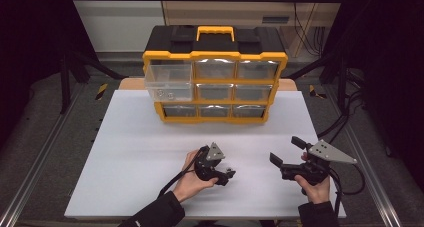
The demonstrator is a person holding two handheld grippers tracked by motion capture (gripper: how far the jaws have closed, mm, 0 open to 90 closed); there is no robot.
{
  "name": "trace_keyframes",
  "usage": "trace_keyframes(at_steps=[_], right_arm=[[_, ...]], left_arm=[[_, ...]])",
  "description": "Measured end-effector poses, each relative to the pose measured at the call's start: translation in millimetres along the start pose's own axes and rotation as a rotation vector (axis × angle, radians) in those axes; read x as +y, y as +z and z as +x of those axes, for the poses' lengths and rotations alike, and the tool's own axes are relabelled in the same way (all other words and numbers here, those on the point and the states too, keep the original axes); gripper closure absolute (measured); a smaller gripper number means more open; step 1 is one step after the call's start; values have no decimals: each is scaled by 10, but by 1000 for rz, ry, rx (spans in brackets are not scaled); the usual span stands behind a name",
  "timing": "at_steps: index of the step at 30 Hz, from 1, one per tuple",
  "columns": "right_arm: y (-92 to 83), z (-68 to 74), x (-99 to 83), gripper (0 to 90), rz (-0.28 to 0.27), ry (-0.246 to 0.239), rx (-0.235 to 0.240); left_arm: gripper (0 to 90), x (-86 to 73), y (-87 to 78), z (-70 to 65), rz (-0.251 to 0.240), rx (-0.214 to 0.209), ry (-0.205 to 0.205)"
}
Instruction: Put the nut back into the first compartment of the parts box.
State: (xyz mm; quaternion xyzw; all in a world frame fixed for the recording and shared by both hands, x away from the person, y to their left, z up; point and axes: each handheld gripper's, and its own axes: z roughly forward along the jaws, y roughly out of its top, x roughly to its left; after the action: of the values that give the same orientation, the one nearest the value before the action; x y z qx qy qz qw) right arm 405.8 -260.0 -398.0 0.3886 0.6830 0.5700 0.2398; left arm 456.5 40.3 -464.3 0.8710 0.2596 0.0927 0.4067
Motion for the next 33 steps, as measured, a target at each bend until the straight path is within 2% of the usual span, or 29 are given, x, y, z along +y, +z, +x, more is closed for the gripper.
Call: trace_keyframes(at_steps=[5,8,9,11,16,19,21,22,24,25,33], right_arm=[[0,-3,0,26,-2,-3,-1],[-2,-2,2,26,-1,-1,-2],[-2,-3,1,26,-1,-1,-1],[0,-2,0,26,-2,-3,-1],[0,1,1,26,0,0,0],[0,-2,1,26,0,-3,-1],[0,-1,1,26,-1,-2,-1],[0,-1,1,26,1,-2,-1],[0,0,2,26,0,-2,-1],[0,-1,1,26,-1,-1,0],[0,-1,2,26,0,-4,-1]], left_arm=[[329,-13,47,-15,34,-4,24],[385,-18,66,-28,41,-9,25],[398,-20,81,-44,26,-10,8],[445,-20,83,-41,45,-17,27],[513,-27,118,-55,67,-4,38],[556,-31,143,-72,60,-4,22],[580,-30,151,-75,66,-6,25],[589,-30,147,-65,83,-2,47],[610,-32,156,-67,83,-4,44],[622,-34,166,-76,69,-9,29],[681,-25,161,-70,83,-4,37]])
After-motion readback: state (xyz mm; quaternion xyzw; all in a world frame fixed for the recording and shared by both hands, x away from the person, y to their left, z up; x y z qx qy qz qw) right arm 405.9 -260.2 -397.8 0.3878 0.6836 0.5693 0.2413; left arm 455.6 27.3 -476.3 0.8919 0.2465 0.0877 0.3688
